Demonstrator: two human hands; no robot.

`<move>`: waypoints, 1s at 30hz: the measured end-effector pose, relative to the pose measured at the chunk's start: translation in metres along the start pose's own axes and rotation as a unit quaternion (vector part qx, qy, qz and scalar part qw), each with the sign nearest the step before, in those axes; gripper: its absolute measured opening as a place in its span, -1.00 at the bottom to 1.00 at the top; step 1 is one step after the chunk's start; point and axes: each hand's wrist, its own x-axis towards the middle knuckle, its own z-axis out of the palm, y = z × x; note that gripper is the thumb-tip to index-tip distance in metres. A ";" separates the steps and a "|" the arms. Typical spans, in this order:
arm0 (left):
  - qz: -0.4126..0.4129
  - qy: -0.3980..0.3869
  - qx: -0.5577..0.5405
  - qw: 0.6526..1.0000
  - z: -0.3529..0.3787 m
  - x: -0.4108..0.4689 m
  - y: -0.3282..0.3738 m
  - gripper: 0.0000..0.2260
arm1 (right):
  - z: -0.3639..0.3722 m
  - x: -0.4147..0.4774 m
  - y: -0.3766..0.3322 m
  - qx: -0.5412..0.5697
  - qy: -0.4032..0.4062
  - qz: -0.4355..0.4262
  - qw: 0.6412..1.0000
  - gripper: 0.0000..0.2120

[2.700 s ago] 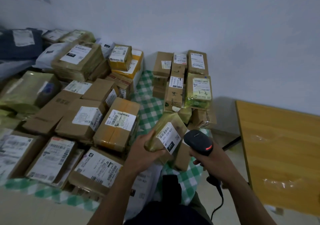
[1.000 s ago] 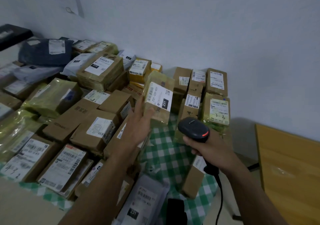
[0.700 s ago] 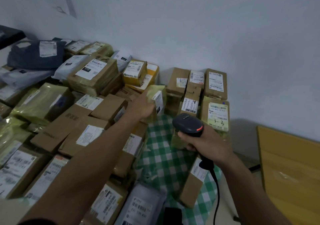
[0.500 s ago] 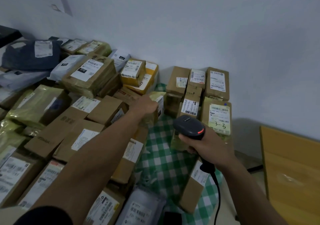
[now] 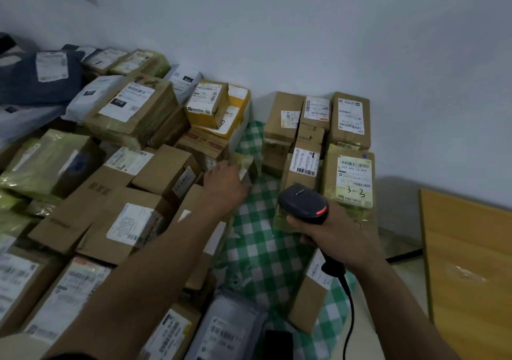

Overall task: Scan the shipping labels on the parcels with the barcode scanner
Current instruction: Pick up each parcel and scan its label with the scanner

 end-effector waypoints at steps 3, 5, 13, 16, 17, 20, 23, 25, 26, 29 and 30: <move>-0.020 -0.019 0.013 1.000 0.005 -0.043 0.004 -0.17 | 0.006 0.000 0.003 -0.006 -0.003 0.009 1.000 -0.75; -0.030 -0.033 0.031 0.999 0.015 -0.068 -0.001 -0.10 | 0.012 0.000 0.006 -0.011 -0.007 0.013 1.000 -0.73; 0.023 -0.027 0.063 0.997 0.016 -0.090 -0.035 -0.30 | 0.031 -0.016 0.015 -0.033 -0.008 0.021 0.999 -0.81; 0.040 -0.023 0.061 0.997 0.017 -0.094 -0.034 -0.26 | 0.032 -0.028 0.020 -0.011 0.001 0.037 0.999 -0.74; 0.040 -0.014 0.058 0.997 0.019 -0.096 -0.031 -0.25 | 0.032 -0.031 0.021 -0.001 0.008 0.041 0.999 -0.74; 0.059 0.034 0.037 0.997 0.022 -0.108 -0.015 -0.29 | 0.028 -0.044 0.027 0.013 0.030 0.048 0.998 -0.72; 0.098 0.050 -0.121 0.987 0.030 -0.130 0.016 -0.46 | 0.020 -0.059 0.038 0.026 0.055 0.067 0.996 -0.70; 0.091 -0.002 -0.236 0.967 0.046 -0.152 0.044 -0.58 | 0.014 -0.071 0.049 0.036 0.077 0.091 0.992 -0.75; 0.075 -0.051 -0.270 0.959 0.059 -0.162 0.057 -0.59 | 0.010 -0.076 0.054 0.041 0.085 0.103 0.990 -0.78; 0.020 -0.167 -0.318 0.933 0.109 -0.185 0.082 -0.39 | 0.002 -0.091 0.071 0.039 0.107 0.131 0.985 -0.84; 0.008 -0.199 -0.314 0.928 0.122 -0.191 0.088 -0.34 | 0.000 -0.095 0.075 0.036 0.112 0.138 0.984 -0.84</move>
